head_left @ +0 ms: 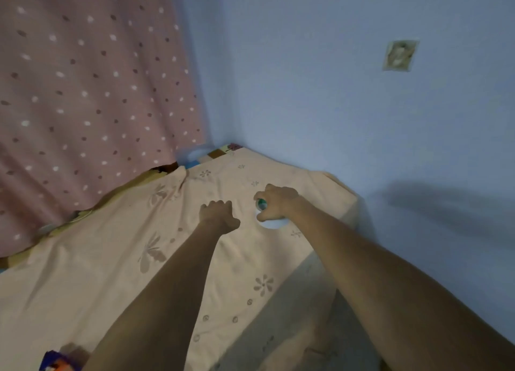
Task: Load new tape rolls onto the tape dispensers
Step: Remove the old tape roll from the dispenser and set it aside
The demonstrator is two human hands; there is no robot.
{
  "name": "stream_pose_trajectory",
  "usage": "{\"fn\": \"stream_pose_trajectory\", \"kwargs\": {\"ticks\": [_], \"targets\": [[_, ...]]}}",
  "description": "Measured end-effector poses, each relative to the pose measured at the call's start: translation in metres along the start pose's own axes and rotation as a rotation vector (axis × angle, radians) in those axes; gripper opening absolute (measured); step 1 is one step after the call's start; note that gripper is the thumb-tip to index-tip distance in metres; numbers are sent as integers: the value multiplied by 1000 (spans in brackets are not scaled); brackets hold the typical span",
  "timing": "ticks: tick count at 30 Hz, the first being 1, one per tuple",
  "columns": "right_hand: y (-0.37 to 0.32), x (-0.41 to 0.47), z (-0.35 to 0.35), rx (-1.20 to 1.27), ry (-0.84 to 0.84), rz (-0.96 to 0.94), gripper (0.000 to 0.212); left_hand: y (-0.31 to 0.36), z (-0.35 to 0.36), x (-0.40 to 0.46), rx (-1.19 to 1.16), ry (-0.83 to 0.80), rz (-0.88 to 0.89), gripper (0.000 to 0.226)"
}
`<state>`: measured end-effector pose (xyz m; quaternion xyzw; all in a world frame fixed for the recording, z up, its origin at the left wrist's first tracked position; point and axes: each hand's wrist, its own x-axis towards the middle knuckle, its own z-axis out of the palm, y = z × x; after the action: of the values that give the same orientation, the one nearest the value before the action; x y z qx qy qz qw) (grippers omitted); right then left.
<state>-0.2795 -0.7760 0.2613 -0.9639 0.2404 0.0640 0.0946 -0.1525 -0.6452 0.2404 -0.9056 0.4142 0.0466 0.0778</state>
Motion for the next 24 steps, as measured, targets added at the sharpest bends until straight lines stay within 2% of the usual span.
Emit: {"fn": "stream_pose_trajectory", "kwargs": {"ticks": [12, 24], "targets": [[129, 52, -36, 17, 55, 150, 69, 89, -37, 118, 27, 68, 87, 44], [197, 175, -75, -24, 99, 183, 69, 122, -52, 270, -4, 107, 82, 49]]}}
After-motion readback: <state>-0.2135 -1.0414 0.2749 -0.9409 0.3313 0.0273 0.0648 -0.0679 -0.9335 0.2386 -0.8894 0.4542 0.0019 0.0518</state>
